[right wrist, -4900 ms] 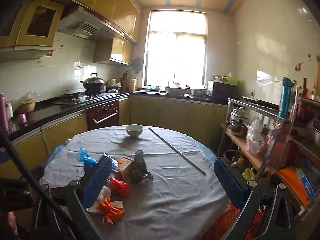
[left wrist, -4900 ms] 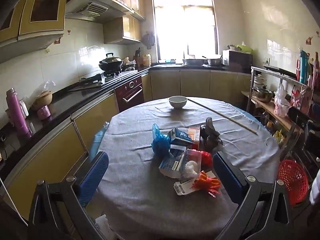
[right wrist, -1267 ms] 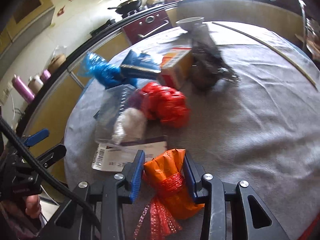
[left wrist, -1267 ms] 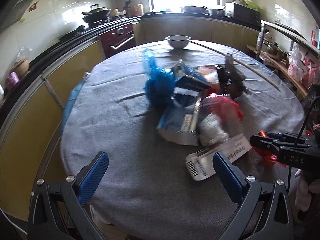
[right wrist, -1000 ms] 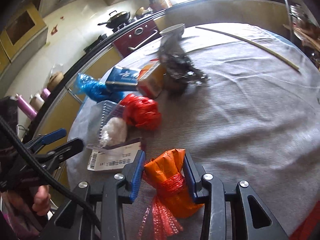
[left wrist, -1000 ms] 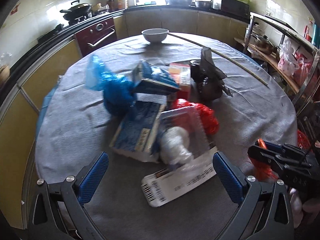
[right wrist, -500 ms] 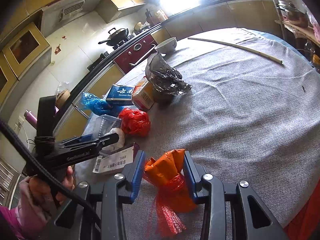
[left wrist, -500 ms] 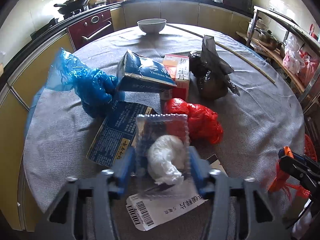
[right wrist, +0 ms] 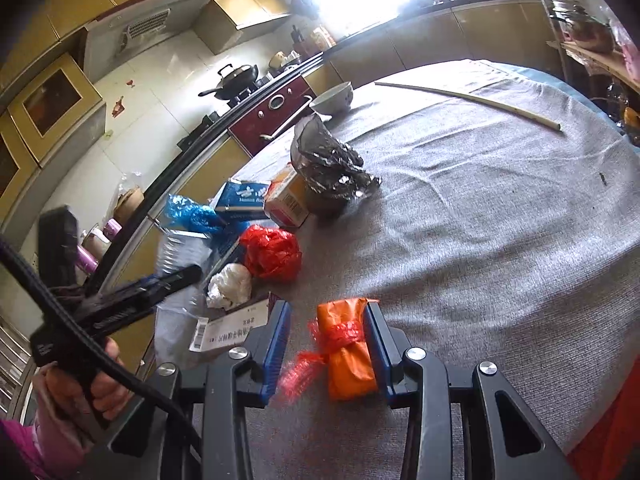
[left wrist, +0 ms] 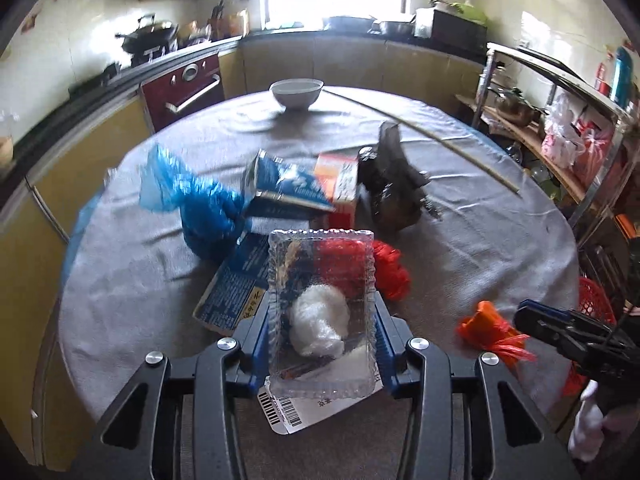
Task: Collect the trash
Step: 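Grasp the clear plastic tray with the left tool while the right tool grasps the orange mesh bag, then lift the clear tray with the left tool while the right tool lifts the orange bag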
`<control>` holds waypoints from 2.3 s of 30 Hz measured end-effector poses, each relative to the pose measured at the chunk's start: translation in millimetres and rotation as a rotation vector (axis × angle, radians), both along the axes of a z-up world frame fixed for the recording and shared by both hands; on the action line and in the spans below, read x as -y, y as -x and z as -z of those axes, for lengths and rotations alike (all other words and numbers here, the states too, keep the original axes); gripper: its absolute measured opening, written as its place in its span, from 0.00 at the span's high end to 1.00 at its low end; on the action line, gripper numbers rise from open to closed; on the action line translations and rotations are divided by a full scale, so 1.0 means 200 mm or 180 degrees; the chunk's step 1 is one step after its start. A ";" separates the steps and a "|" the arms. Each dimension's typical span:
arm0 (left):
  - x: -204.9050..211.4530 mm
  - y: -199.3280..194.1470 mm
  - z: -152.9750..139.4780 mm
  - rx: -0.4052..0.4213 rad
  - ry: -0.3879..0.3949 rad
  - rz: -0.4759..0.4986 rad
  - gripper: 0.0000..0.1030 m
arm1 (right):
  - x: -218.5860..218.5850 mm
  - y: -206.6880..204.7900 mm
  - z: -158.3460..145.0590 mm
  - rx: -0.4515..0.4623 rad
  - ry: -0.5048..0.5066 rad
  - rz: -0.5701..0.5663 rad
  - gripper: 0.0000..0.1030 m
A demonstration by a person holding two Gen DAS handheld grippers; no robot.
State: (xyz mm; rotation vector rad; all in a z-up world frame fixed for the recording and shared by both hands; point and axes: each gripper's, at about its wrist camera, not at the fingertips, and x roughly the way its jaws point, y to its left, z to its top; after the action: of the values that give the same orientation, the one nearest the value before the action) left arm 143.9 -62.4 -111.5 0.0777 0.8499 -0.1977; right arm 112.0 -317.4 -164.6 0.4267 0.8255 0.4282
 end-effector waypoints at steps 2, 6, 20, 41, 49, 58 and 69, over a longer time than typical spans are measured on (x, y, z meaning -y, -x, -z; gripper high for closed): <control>0.02 0.02 -0.02 0.0027 -0.0005 0.0045 0.56 | 0.00 0.00 0.00 -0.0009 0.0027 -0.0026 0.61; 0.04 0.03 -0.02 0.0006 0.0021 0.0104 0.56 | -0.03 0.00 0.03 -0.0149 0.0063 -0.0089 0.43; 0.11 0.07 0.01 -0.0050 -0.0043 0.0246 0.55 | -0.08 0.03 0.11 -0.0125 0.0457 -0.0127 0.65; 0.36 0.12 0.01 -0.0064 -0.0192 0.0602 0.55 | 0.21 0.10 0.10 -0.0186 0.0016 0.0155 0.62; 0.34 0.13 0.01 -0.0086 -0.0167 0.0573 0.55 | 0.06 0.12 0.10 -0.0030 0.0626 0.0029 0.41; 0.36 0.13 0.00 -0.0092 -0.0179 0.0646 0.54 | 0.09 0.13 0.09 0.0015 0.0568 0.0076 0.67; 0.75 0.12 -0.05 -0.0083 -0.0251 0.1279 0.54 | 0.63 0.32 0.04 0.0059 -0.0246 0.0771 0.68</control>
State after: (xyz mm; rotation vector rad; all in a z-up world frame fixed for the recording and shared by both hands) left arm 119.0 -212.9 -100.7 0.3213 0.8621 -0.5428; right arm 47.1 -443.7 -172.9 0.5864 0.7304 0.2392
